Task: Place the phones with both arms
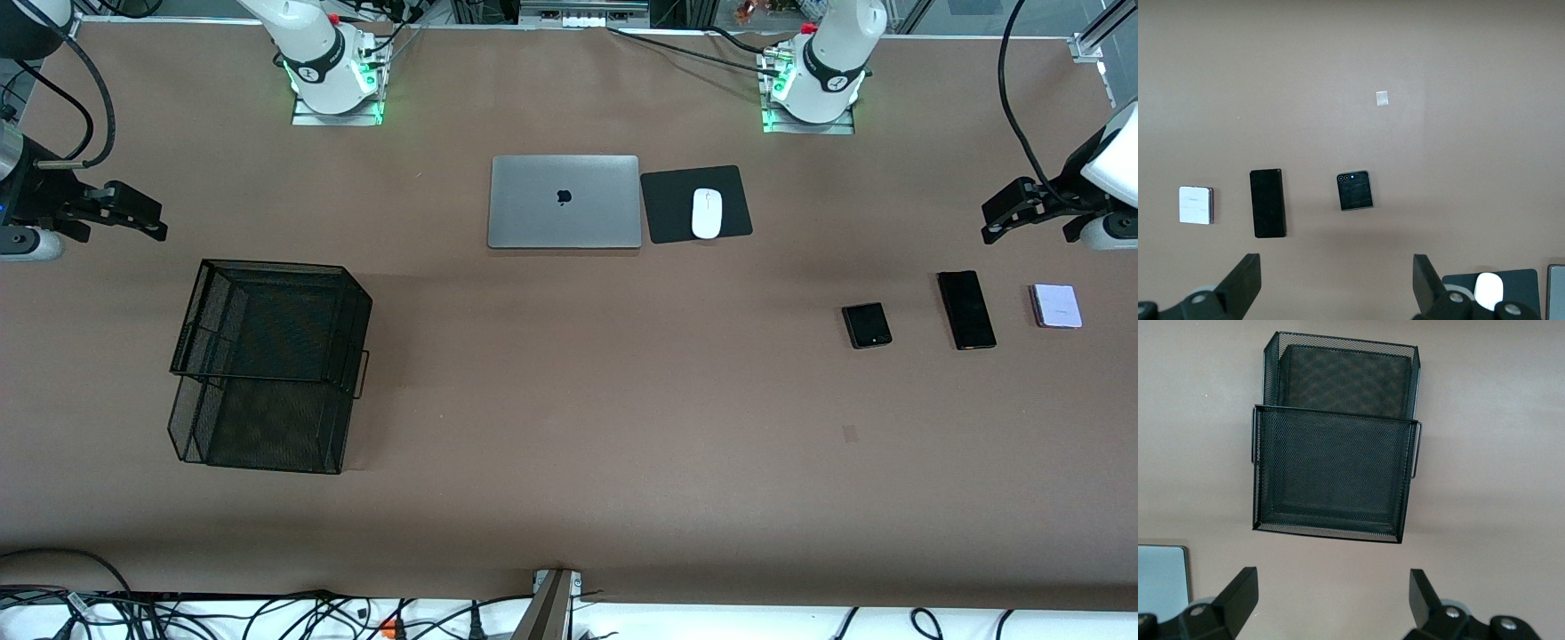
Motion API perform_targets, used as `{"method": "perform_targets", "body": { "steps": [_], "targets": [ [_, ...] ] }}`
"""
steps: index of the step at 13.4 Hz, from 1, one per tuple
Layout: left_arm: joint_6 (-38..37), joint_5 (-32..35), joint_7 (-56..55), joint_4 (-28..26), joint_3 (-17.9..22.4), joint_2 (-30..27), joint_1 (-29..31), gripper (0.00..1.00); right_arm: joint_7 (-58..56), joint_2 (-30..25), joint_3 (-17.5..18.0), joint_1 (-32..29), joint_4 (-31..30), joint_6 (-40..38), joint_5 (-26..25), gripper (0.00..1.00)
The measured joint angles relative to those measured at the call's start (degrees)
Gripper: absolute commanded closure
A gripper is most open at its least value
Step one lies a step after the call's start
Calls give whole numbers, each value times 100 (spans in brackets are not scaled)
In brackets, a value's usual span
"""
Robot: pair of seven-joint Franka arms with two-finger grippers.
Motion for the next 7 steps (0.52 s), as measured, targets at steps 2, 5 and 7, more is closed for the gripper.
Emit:
{"method": "perform_targets", "body": {
  "steps": [2, 5, 7],
  "targets": [
    [-64, 0, 0, 43, 0, 36, -3, 0, 0, 19, 12, 16, -18, -13, 34, 0],
    [-212, 0, 0, 106, 0, 62, -8, 0, 3, 100, 32, 88, -25, -59, 41, 0],
    [-272, -8, 0, 120, 0, 126, -9, 0, 3, 103, 32, 94, -24, -100, 41, 0]
  ]
}}
